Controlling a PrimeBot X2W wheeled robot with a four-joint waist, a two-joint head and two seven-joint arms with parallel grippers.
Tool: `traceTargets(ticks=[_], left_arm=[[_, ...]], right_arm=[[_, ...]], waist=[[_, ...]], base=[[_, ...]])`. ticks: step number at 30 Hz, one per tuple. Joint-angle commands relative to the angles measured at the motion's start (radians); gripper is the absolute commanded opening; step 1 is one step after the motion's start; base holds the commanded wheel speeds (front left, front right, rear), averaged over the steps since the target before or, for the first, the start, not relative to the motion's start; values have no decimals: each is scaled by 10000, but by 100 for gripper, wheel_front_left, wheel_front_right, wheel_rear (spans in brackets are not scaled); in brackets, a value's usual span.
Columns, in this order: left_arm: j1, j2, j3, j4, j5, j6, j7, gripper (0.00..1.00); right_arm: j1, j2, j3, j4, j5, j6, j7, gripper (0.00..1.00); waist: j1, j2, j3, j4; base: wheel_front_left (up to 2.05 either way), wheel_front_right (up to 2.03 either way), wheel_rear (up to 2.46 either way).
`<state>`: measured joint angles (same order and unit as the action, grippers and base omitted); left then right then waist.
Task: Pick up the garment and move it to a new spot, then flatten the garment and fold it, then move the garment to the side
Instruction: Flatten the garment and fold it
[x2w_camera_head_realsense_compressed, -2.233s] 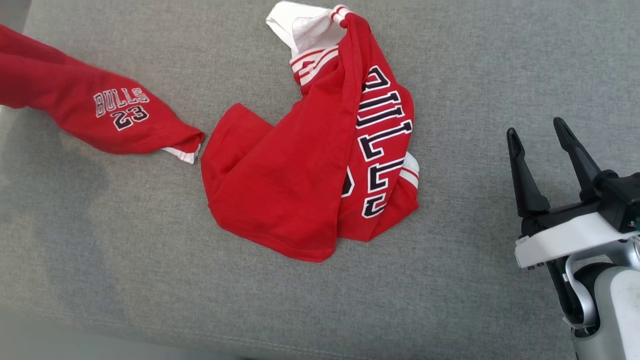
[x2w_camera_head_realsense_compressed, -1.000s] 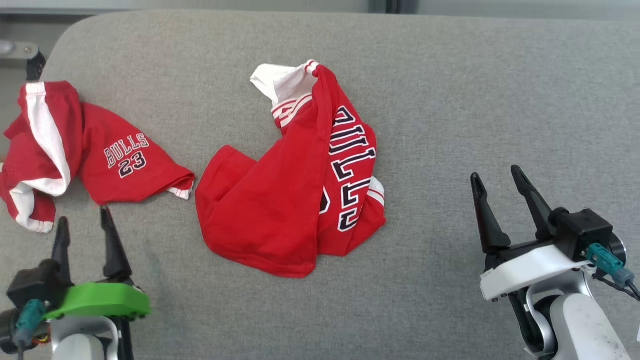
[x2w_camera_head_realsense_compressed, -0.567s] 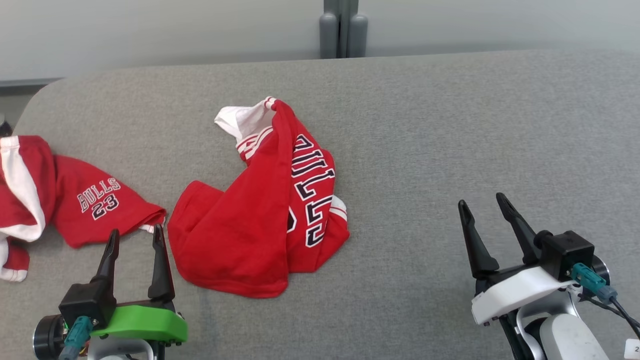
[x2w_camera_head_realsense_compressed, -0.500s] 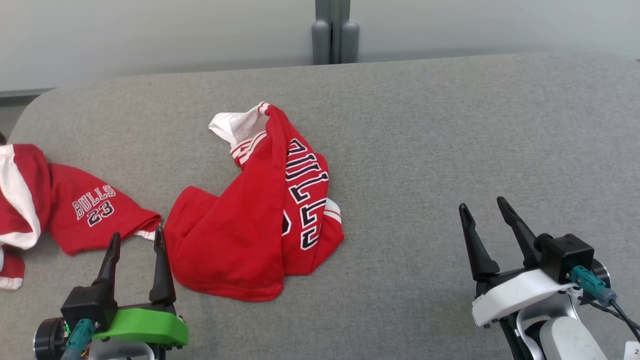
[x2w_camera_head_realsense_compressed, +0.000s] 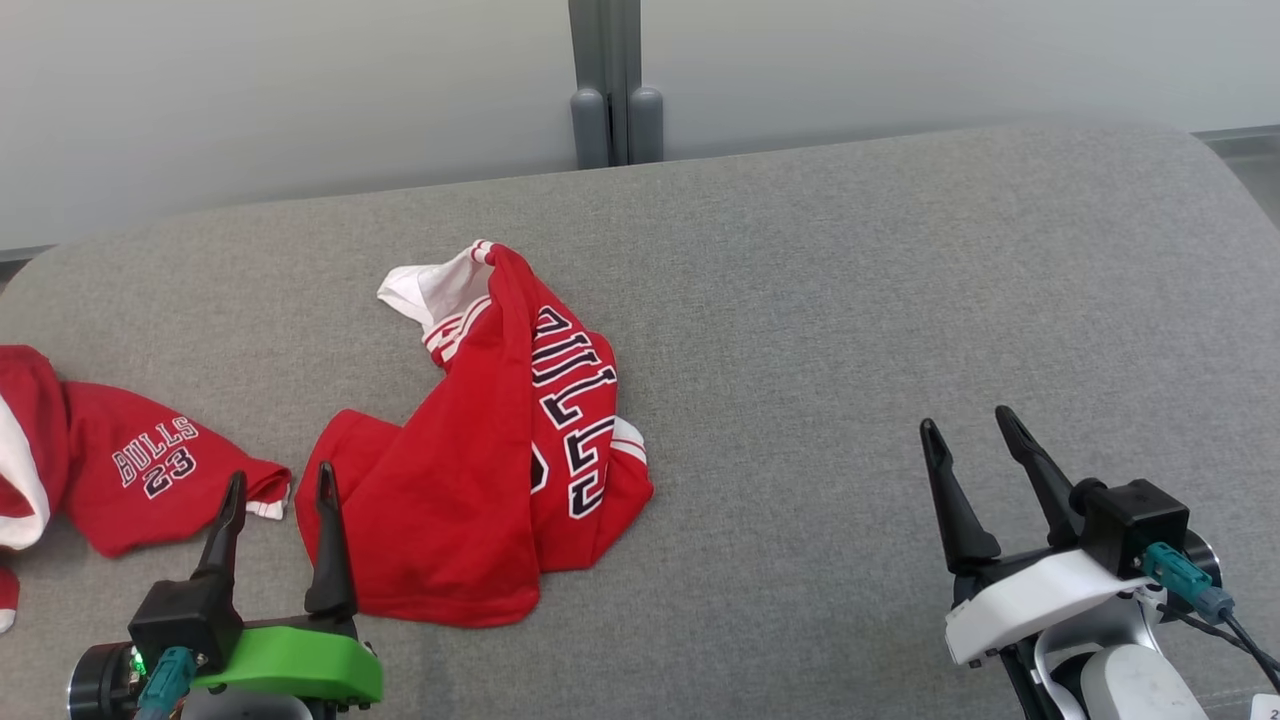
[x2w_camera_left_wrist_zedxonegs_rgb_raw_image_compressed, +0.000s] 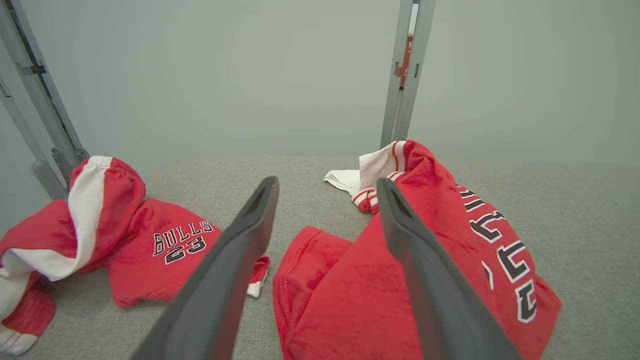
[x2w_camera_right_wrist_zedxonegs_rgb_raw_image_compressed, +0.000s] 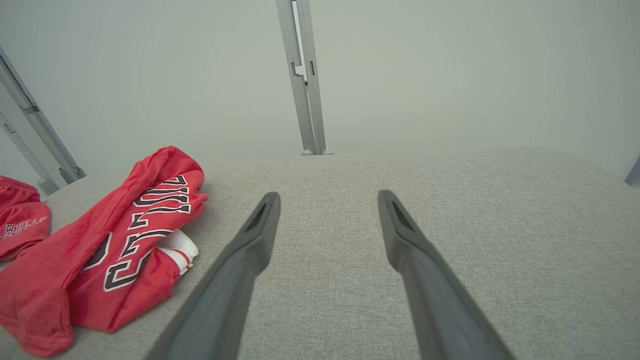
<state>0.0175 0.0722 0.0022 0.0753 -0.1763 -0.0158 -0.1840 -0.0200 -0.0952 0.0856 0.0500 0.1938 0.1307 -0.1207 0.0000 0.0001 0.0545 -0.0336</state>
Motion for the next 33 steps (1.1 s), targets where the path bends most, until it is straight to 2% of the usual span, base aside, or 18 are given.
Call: traceTargets(ticks=[1,23,29,33], left_arm=[[183,69,6,-43,-18,71,43,100],[-375,237,-148,-33,-146,156,-59,100],[-932,183,-410,-15,-114,46,-208,100],[-1422,85,-734,-18,-109,-44,-348,100]], right_arm=[[139,22,-15,-16,68,1,-52,100],[-267,65,94,-87,-7,1,-71,100],[-941,-97,764,-53,92,1,134,100],[-1779,-389,1418,263,147,1,213,100]], waist=[[0,-1,8,11],[0,-1,645,185],[0,-1,1329,696],[0,-1,1952,1369]], base=[[0,0,0],[0,0,0],[0,0,0],[0,0,0]])
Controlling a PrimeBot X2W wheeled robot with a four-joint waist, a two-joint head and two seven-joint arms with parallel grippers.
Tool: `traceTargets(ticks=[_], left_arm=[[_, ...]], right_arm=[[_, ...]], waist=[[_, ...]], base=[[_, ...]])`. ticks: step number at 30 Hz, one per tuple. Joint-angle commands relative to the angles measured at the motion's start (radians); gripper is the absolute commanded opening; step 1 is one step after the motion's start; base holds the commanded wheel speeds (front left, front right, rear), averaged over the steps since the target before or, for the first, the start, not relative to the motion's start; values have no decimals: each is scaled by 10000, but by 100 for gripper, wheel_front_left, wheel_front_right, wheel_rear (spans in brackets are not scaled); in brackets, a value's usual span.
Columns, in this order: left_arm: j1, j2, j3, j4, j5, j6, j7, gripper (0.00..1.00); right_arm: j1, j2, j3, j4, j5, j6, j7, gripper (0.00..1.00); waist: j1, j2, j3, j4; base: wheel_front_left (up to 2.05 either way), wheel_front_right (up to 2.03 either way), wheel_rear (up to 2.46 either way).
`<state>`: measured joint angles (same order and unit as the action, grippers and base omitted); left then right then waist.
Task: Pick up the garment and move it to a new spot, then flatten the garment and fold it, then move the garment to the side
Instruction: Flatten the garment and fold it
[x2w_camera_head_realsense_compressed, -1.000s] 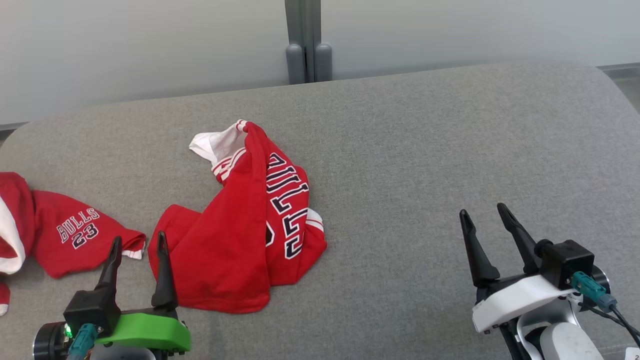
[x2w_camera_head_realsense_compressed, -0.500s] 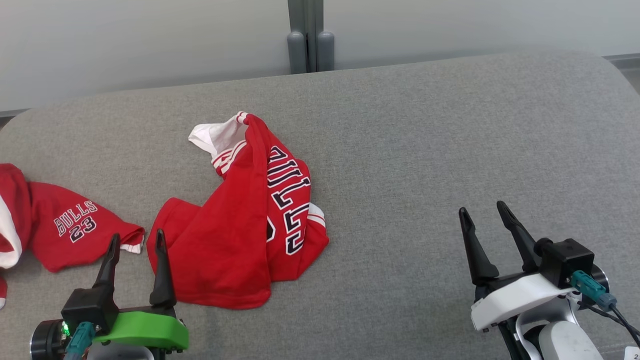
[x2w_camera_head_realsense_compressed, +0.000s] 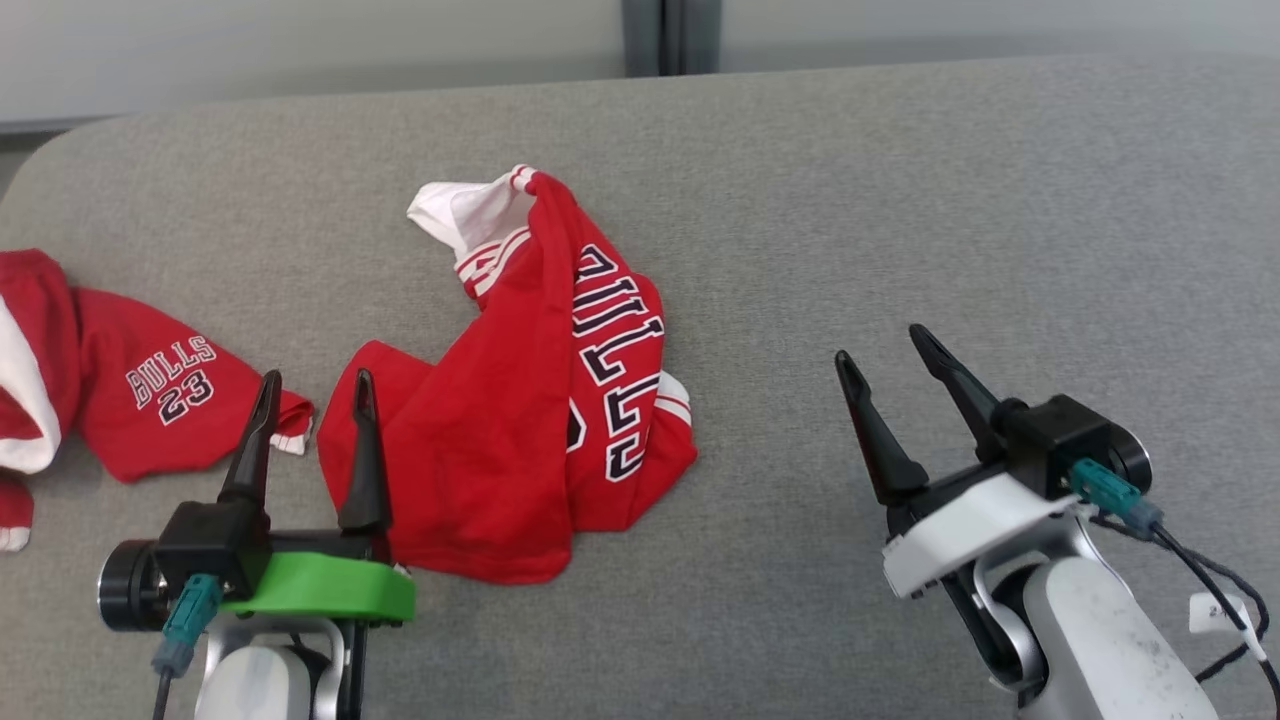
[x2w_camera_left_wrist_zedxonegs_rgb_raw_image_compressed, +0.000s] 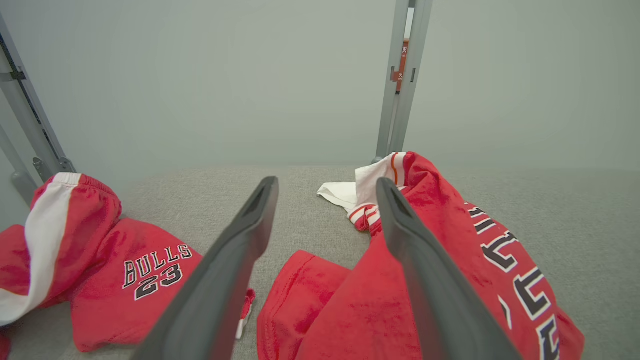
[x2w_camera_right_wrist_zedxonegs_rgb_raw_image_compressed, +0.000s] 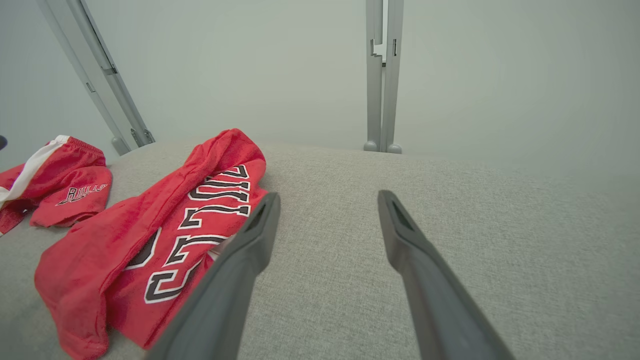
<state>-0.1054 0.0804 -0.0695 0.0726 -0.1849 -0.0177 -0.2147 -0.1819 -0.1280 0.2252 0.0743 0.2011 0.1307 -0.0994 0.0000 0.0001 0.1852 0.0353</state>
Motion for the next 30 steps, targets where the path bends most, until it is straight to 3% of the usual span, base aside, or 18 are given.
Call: traceTargets(ticks=[1,10,18,19,20,21,25,30], left_arm=[[-314,-18,-100,8,-33,-48,-81,100],[-1426,-242,-795,376,-360,-46,-440,100],[-1787,-290,-1078,512,-587,92,-511,100],[-1779,-293,-1092,499,-582,109,-512,100],[-1772,-294,-1098,482,-585,126,-513,100],[-1764,-295,-1106,465,-583,148,-514,100],[-1737,-295,-1083,420,-510,158,-508,100],[-1582,-283,-952,388,-332,106,-508,100]], right_arm=[[-366,-98,144,114,145,1,38,100],[-2475,-903,1416,1618,451,1,343,100],[-3745,-1128,2339,3495,1388,1,663,100],[-3825,-1126,2466,3643,1526,1,726,83],[-3928,-1171,2616,3753,1640,1,711,28],[-3981,-1189,2707,3828,1790,1,655,0],[-4028,-1296,2865,3886,2140,1,46,0],[-3532,-1160,2272,3807,2420,-1,-823,0]], waist=[[0,-1,811,856],[0,-1,2227,2576],[0,-1,2492,2970],[0,-1,2481,2966],[0,-1,2461,2942],[0,-1,2444,2915],[0,-1,2313,2657],[0,-1,2051,1970]], base=[[0,0,0],[0,0,0],[0,0,0],[0,0,0],[0,0,0],[0,0,0],[0,0,0],[0,0,0]])
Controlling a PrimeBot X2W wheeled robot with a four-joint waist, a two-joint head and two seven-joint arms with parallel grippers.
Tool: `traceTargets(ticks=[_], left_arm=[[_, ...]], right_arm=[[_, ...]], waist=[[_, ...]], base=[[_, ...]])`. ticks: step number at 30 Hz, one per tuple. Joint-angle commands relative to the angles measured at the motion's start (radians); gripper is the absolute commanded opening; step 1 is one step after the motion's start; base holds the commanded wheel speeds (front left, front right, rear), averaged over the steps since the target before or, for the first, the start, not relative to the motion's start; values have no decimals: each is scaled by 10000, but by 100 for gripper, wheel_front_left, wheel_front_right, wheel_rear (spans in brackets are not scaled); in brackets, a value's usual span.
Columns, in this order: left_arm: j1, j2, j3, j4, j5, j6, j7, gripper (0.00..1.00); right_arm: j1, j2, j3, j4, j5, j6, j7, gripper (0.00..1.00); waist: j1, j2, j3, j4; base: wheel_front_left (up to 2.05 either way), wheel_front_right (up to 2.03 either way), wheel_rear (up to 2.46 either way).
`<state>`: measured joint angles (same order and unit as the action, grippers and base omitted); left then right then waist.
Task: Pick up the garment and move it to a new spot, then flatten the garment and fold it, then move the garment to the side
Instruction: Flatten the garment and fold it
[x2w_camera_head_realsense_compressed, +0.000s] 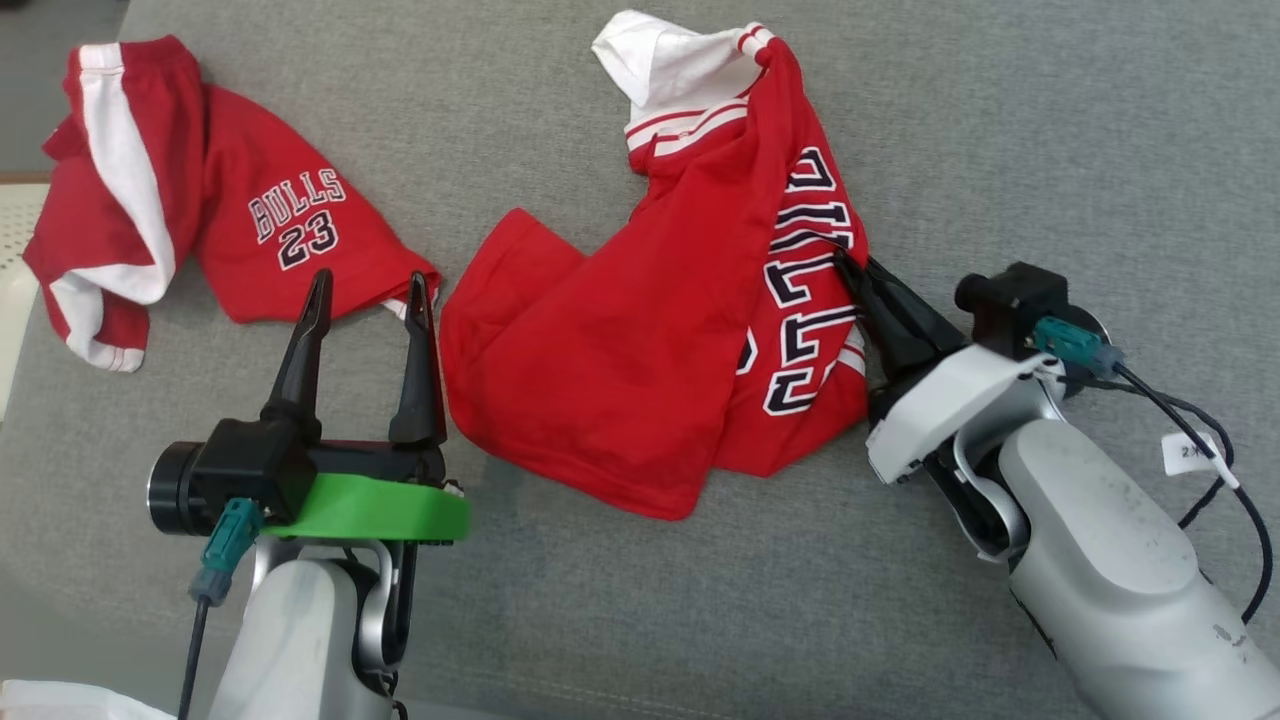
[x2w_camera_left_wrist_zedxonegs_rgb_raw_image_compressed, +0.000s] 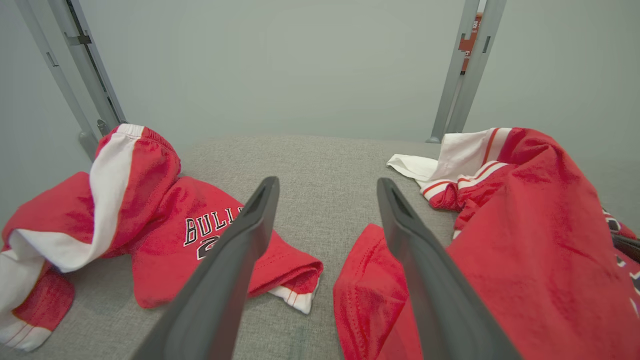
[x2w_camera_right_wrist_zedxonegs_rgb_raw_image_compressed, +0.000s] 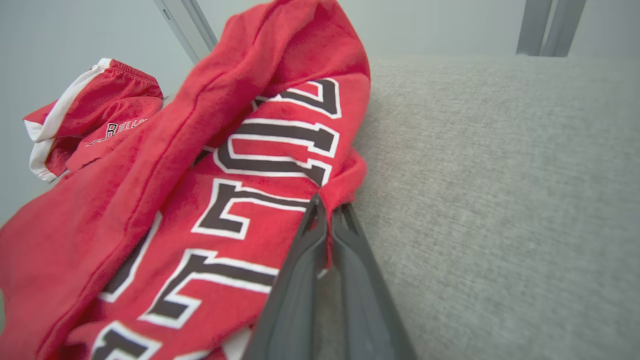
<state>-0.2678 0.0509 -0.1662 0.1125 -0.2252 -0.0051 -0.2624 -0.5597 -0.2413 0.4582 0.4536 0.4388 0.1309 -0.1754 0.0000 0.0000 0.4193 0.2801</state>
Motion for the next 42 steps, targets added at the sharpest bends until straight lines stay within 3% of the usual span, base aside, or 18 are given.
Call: traceTargets(ticks=[1,5,12,16,18,19,25,31,42], left_arm=[[63,24,41,-15,120,-33,-31,100],[148,151,153,-31,257,-88,-31,100],[348,382,208,-24,396,-142,-32,100],[468,483,254,-11,362,-86,-29,100],[544,514,273,-29,342,-42,-22,100],[568,531,277,-36,337,-27,-11,100],[787,563,260,57,233,44,27,100],[1112,598,405,183,93,192,19,100],[1899,642,427,169,3,415,111,100]], right_arm=[[403,21,-202,-3,115,-3,-143,0],[1378,330,-1004,-227,157,-7,-486,0],[3809,1419,-2610,-1436,-241,-9,-795,0],[4926,1813,-2645,-2246,-417,-7,-691,0],[5213,1867,-2524,-2515,-489,-7,-524,72],[5301,1874,-2492,-2634,-536,-7,-471,100],[5267,1870,-3189,-3272,-1337,-4,-239,100],[4842,1210,-4017,-4097,-1924,-3,217,100],[4636,813,-3794,-4643,-1927,-3,879,100]], waist=[[0,0,-332,-612],[0,0,-505,-1327],[0,0,-768,-2440],[0,0,-848,-2871],[0,0,-896,-3023],[0,0,-921,-3077],[0,0,-1297,-3158],[0,0,-1779,-2960],[0,0,-2540,-2693]], base=[[0,0,0],[0,0,0],[0,0,0],[0,0,0],[0,0,0],[0,0,0],[0,0,0],[0,0,0],[0,0,0]])
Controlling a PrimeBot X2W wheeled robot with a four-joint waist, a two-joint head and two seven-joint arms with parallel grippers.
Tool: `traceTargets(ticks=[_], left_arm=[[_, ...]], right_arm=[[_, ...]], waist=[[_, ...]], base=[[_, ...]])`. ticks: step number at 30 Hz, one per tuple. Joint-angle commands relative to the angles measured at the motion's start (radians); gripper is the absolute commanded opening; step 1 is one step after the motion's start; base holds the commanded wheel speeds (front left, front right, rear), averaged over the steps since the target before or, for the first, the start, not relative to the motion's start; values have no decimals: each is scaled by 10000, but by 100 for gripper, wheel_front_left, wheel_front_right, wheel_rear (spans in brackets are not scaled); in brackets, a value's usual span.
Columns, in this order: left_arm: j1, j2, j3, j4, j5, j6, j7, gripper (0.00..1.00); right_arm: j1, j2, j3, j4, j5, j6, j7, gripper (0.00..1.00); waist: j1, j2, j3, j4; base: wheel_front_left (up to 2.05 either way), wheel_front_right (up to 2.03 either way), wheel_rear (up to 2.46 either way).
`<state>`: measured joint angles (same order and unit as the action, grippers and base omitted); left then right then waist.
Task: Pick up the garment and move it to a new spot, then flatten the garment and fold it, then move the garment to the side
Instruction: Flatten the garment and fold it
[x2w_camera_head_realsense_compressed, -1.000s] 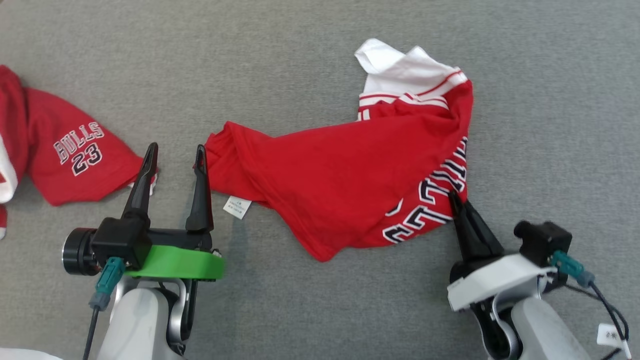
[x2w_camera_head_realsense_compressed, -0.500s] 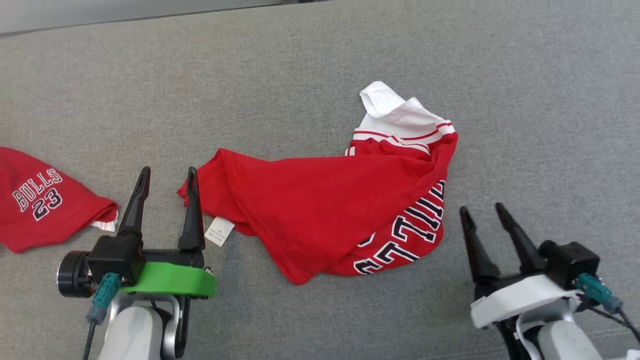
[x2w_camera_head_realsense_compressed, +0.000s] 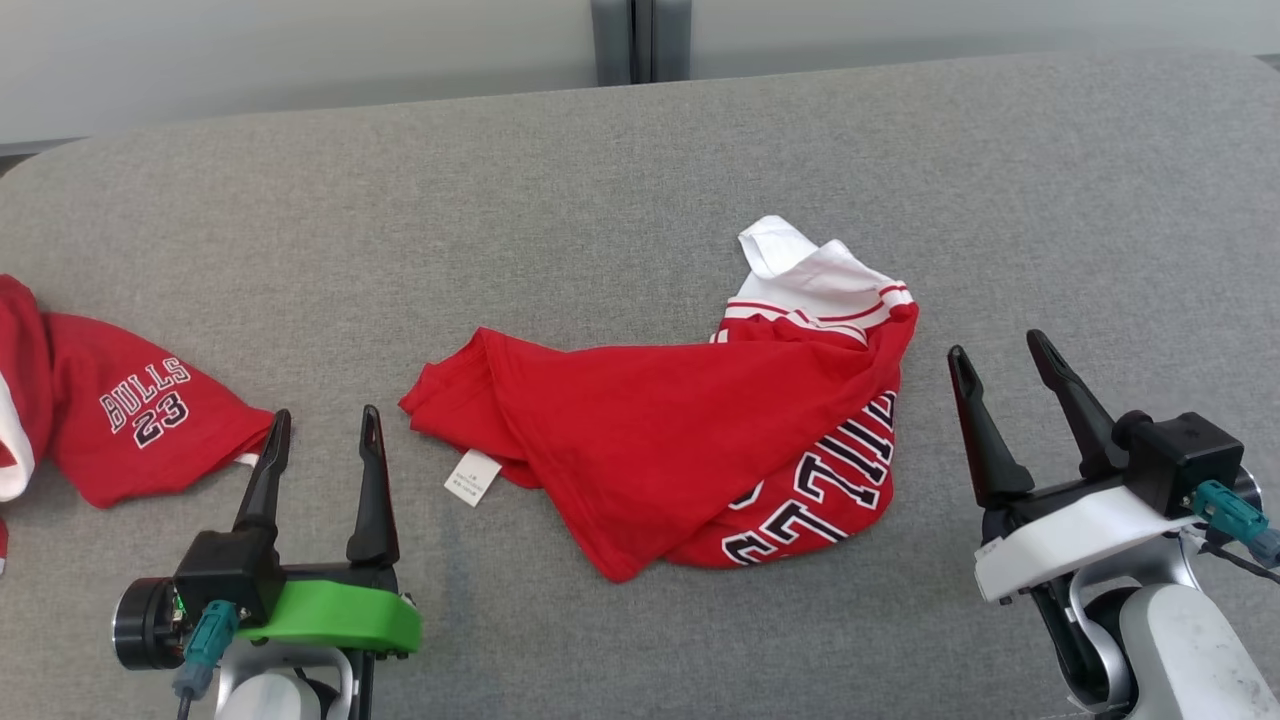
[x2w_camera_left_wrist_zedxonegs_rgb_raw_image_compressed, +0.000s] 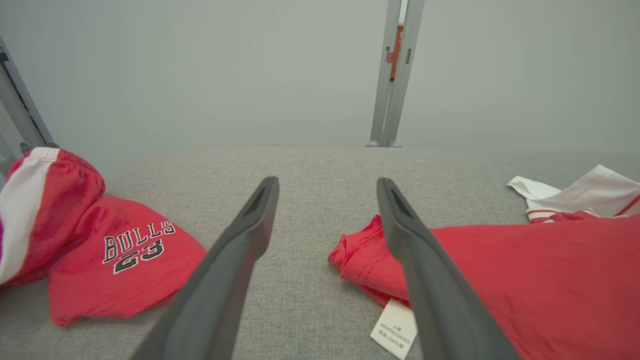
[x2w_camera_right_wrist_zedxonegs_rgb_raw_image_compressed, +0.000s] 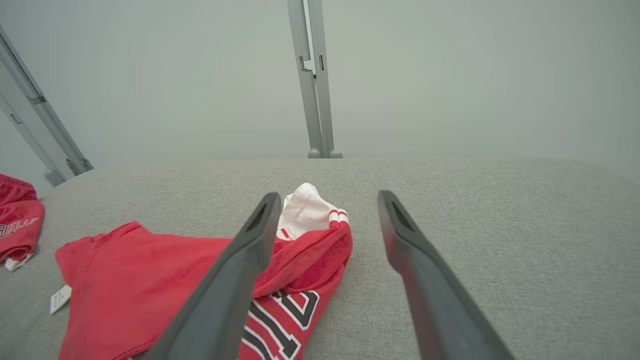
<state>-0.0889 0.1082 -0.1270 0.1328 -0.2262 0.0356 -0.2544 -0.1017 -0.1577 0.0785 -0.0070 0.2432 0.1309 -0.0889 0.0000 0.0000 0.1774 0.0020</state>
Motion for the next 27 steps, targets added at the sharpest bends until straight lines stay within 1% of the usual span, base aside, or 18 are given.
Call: traceTargets(ticks=[1,9,14,17,21,24,27], left_arm=[[168,88,30,-57,11,30,38,100],[223,209,23,-243,-18,112,121,100],[-60,168,-119,-426,12,118,125,100],[-384,126,-218,-535,56,59,109,100],[-894,64,-409,-611,112,-51,74,100],[-1333,2,-557,-547,113,-173,44,100],[-1666,-70,-668,-417,110,-260,-23,100]], right_arm=[[89,-21,29,-67,58,-3,61,100],[167,41,41,-117,161,-3,90,100],[-17,-73,-54,-70,233,-3,220,100],[-352,-257,-93,44,265,-3,372,100],[-1131,-673,17,474,328,-3,603,100],[-1953,-1057,255,985,378,-3,798,100],[-2758,-1403,689,1598,443,-3,999,100]], waist=[[0,0,-142,95],[0,0,-93,86],[0,0,238,229],[0,0,666,410],[0,0,1393,710],[0,0,1910,970],[0,0,2193,1183]], base=[[0,0,0],[0,0,0],[0,0,0],[0,0,0],[0,0,0],[0,0,0],[0,0,0]])
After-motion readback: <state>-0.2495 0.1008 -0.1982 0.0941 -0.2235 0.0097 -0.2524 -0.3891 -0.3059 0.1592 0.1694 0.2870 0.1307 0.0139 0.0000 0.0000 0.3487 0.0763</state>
